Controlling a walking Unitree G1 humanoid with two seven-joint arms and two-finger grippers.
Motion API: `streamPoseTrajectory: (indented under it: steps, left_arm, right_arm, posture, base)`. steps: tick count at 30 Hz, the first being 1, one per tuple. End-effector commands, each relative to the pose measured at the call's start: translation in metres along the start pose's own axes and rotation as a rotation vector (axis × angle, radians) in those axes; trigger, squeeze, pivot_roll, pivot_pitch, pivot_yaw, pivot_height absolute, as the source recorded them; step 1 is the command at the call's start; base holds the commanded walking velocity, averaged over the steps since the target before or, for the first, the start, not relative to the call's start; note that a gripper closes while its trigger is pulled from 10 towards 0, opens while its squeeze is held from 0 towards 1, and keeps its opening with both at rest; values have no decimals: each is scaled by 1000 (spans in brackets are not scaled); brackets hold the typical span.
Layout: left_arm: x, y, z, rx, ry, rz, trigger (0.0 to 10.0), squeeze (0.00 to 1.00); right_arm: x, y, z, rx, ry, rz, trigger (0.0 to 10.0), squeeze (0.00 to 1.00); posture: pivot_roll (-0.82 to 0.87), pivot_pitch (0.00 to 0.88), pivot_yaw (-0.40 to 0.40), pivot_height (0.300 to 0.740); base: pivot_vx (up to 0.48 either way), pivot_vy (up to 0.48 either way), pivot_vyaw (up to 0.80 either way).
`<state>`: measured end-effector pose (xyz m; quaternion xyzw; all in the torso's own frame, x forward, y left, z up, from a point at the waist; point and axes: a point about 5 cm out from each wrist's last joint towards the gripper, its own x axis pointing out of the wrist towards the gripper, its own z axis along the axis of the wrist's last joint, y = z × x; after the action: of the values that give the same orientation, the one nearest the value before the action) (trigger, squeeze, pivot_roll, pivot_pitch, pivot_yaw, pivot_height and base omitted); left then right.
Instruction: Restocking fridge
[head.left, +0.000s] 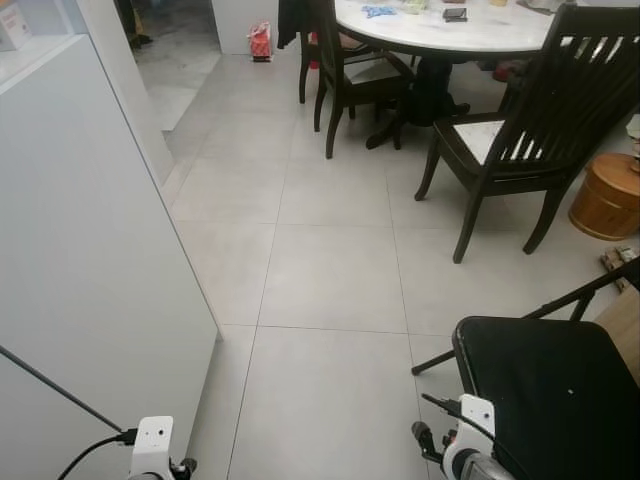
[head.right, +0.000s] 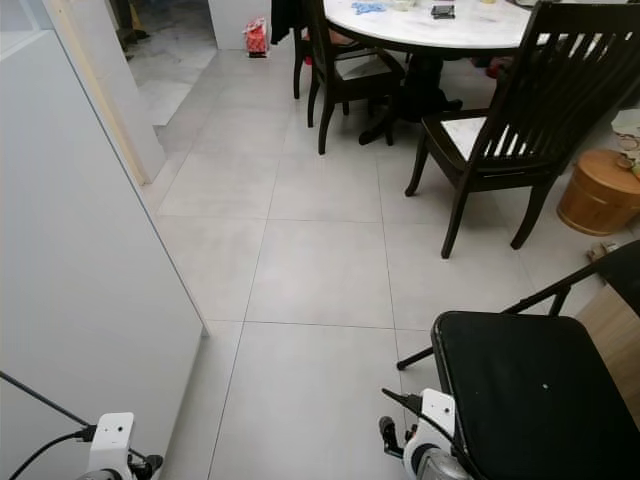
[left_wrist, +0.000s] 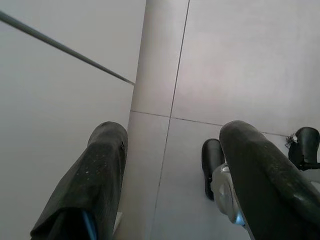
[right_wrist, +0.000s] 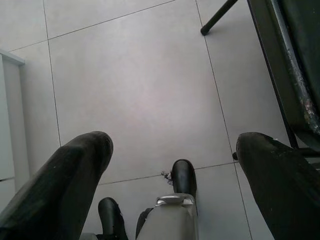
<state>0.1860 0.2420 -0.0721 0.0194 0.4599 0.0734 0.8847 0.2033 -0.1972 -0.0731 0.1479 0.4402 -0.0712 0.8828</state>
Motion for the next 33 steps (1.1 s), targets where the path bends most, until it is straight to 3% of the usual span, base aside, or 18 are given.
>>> streamPoseTrajectory:
  steps: [1, 17, 20, 26, 28, 33]
  left_arm:
    - [-1, 1, -10, -25, 33, 11, 10000, 0]
    - [-2, 3, -14, -54, 39, 22, 10000, 0]
    - [-2, 3, -15, -39, 43, 24, 10000, 0]
    - [-3, 3, -16, -39, 44, 19, 10000, 0]
    - [-3, 2, -16, -34, 47, 16, 10000, 0]
    - [-2, 1, -15, -30, 46, 6, 10000, 0]
  right_arm:
    - [0, -1, 3, -22, -3, 6, 10000, 0]
    - [0, -2, 4, -52, -2, 7, 10000, 0]
    - [0, -2, 4, -139, 17, 21, 10000, 0]
    - [0, -1, 5, -140, 3, 24, 10000, 0]
    - [0, 1, 7, -185, 1, 57, 10000, 0]
    - [0, 1, 7, -143, -8, 44, 10000, 0]
  posture:
    - [69, 0, 15, 740]
    - [65, 0, 10, 740]
    - [71, 0, 12, 740]
    - [51, 0, 11, 740]
    - [46, 0, 8, 740]
    - [52, 0, 11, 740]
  base:
    - [0, 0, 0]
    - [0, 0, 704]
    - [0, 0, 800]
    - [0, 0, 800]
    - [0, 0, 800]
    - [0, 0, 800]
